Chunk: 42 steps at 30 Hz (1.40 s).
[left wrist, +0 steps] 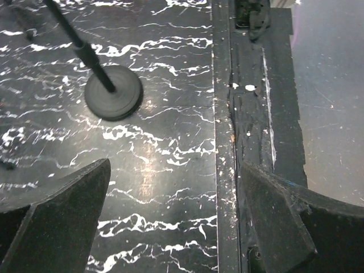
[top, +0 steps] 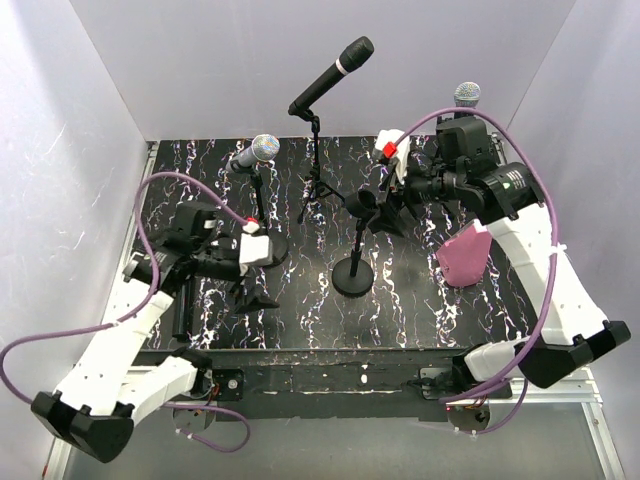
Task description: Remove the microphone from the stand
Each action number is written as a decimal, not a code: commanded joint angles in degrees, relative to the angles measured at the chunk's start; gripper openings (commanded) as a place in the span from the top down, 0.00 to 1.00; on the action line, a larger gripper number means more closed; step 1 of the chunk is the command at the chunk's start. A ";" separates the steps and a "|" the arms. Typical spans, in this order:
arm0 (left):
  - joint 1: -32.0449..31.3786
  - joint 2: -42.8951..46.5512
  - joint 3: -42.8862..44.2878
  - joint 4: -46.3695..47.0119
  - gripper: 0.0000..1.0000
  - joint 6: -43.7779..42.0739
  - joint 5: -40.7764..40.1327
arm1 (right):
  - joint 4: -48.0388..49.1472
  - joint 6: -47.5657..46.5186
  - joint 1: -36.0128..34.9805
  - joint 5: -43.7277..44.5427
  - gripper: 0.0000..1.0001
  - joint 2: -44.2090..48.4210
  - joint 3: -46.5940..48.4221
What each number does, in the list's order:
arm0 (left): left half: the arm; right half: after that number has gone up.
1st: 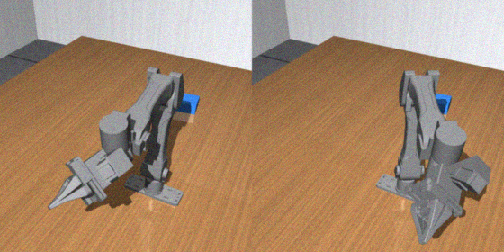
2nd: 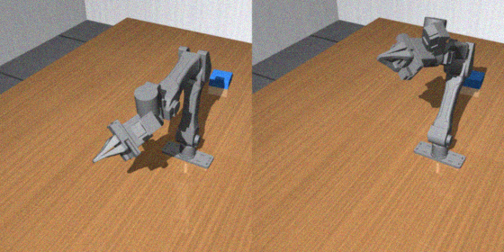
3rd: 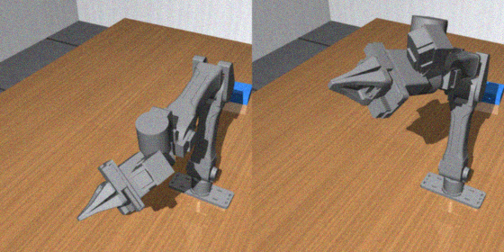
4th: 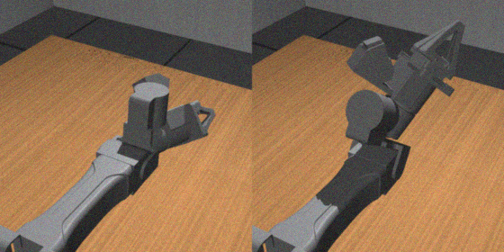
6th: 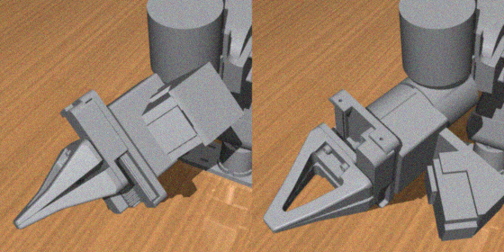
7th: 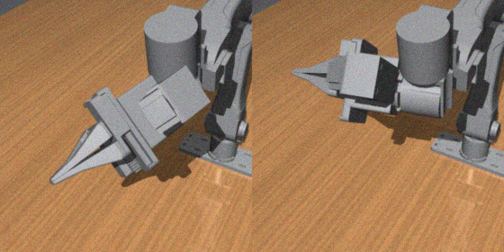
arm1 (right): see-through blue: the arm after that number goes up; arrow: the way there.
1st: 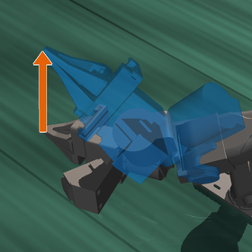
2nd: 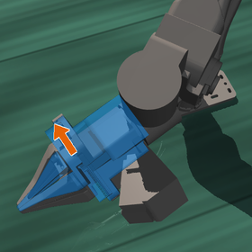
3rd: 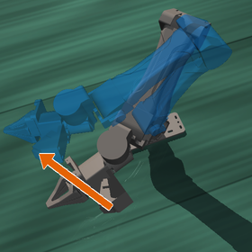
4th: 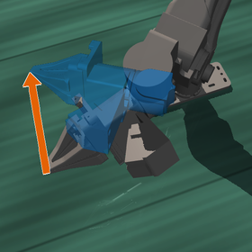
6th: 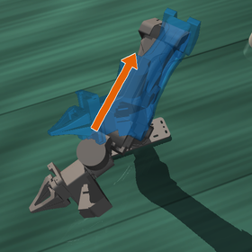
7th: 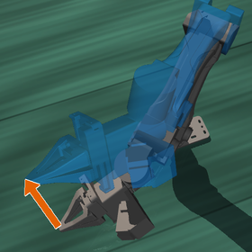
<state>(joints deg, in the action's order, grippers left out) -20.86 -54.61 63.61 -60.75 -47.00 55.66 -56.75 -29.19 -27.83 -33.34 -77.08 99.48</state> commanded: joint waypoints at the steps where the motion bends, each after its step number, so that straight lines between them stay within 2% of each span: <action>1: -8.47 -3.65 -0.60 10.38 0.02 7.10 -5.73 | 3.92 -0.52 -0.73 1.44 0.08 -1.84 -1.21; 6: -16.04 -8.40 -3.75 21.08 0.02 9.46 -17.05 | 8.41 0.89 -1.08 2.49 0.13 -3.25 -3.85; 8: -17.80 -8.67 -7.17 30.82 0.02 14.45 -20.13 | 8.50 1.41 -1.26 2.06 0.16 -4.04 -3.86; 13: -23.86 -11.75 -13.41 56.91 0.02 27.11 -31.90 | 7.01 3.26 -1.26 0.21 0.44 -3.87 -3.86; 15: -25.45 -12.97 -15.53 64.49 0.02 30.99 -35.52 | 6.04 3.52 -1.26 0.03 0.53 -2.82 -4.47; 20: -26.07 -19.20 -17.20 74.88 0.02 39.79 -36.41 | 5.77 2.12 -1.26 -0.05 0.62 1.22 -9.73; 23: -26.16 -22.90 -19.13 80.86 0.14 41.63 -36.59 | 5.86 2.38 -1.26 -0.06 0.67 2.11 -11.15; 27: -26.16 -28.35 -19.76 87.19 0.34 42.34 -34.22 | 4.28 2.29 -1.34 0.38 0.68 2.11 -10.98; 35: -26.16 -35.73 -19.58 94.58 0.58 41.99 -32.28 | 2.96 3.34 -1.26 0.47 0.71 1.58 -11.24; 40: -26.16 -38.11 -17.74 95.56 0.68 42.35 -32.02 | 2.61 7.82 -1.17 -0.49 0.74 1.23 -11.06; 41: -26.16 -38.29 -17.21 95.12 0.81 41.91 -31.76 | 2.78 8.70 -1.17 -0.50 0.76 1.23 -11.06; 42: -26.16 -38.29 -16.60 94.16 1.00 40.86 -32.01 | 2.70 9.84 -1.17 -0.15 0.78 1.23 -10.80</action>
<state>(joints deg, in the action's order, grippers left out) -46.85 -93.10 44.10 32.16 -4.69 22.76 -50.09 -25.17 -28.88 -32.05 -75.42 89.10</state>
